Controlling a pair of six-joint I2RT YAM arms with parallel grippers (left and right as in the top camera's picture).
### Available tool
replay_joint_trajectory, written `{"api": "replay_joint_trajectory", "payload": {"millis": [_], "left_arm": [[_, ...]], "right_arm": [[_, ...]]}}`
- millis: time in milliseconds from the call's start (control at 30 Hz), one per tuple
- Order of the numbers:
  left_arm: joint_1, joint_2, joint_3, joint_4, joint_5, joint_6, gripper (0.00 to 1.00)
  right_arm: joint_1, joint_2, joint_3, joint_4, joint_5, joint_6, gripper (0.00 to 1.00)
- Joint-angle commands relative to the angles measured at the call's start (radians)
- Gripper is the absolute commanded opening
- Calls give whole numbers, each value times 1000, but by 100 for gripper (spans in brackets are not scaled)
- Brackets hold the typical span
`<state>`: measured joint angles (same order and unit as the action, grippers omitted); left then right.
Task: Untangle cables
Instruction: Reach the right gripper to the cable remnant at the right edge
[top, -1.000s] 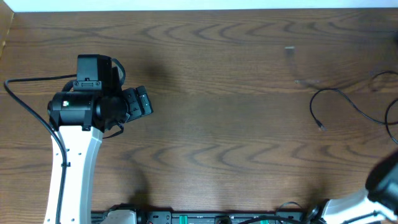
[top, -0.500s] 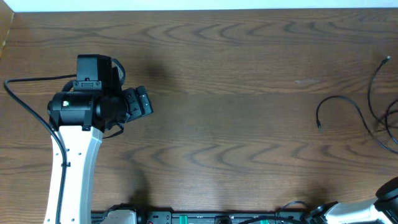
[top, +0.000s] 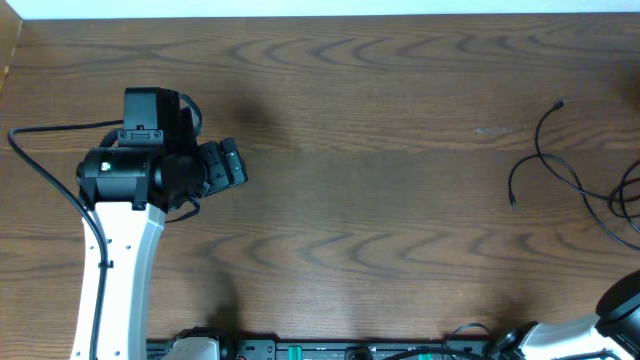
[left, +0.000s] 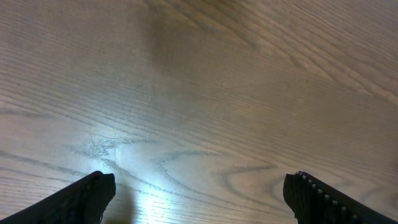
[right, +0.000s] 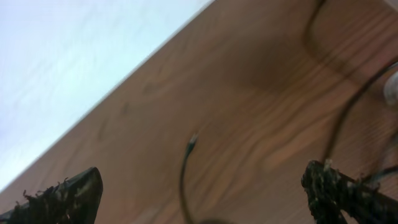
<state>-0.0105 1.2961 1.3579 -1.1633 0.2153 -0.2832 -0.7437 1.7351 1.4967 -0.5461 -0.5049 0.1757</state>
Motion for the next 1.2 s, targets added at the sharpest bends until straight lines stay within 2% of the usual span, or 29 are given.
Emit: {"api": "replay_joint_trajectory", "payload": {"millis": [0, 133, 167, 233, 333, 400, 467, 633, 700, 833, 967, 1067, 1167], "left_arm": [[-2, -3, -2, -2, 11, 17, 92], [-2, -3, -2, -3, 8, 21, 92], [-2, -3, -2, -3, 8, 21, 92], [-2, -3, -2, -3, 8, 21, 92], [-2, -3, -2, -3, 8, 21, 92], [-2, -3, -2, -3, 8, 29, 92], [-2, -3, -2, -3, 8, 44, 92], [-2, -3, -2, -3, 8, 47, 93], [-2, -3, -2, -3, 8, 47, 92], [-2, -3, -2, -3, 8, 47, 93], [-2, -3, -2, -3, 8, 47, 92], [-2, -3, -2, -2, 8, 47, 92], [-2, -3, -2, -2, 8, 47, 92]], "right_arm": [[74, 5, 4, -85, 45, 4, 99], [175, 5, -13, -269, 311, 259, 99], [200, 5, -22, -301, 340, 279, 99], [243, 5, -45, -323, 370, 264, 99], [299, 5, -96, -312, 449, 148, 99], [322, 5, -136, -314, 600, 202, 99], [333, 5, -181, -303, 685, 387, 99], [332, 5, -331, -285, 639, 995, 99], [332, 5, -407, -190, 582, 1111, 99], [332, 5, -539, 108, 512, 1076, 98], [335, 5, -631, 333, 500, 1077, 98], [336, 5, -666, 408, 549, 1096, 96], [339, 8, -676, 411, 626, 1128, 90]]}}
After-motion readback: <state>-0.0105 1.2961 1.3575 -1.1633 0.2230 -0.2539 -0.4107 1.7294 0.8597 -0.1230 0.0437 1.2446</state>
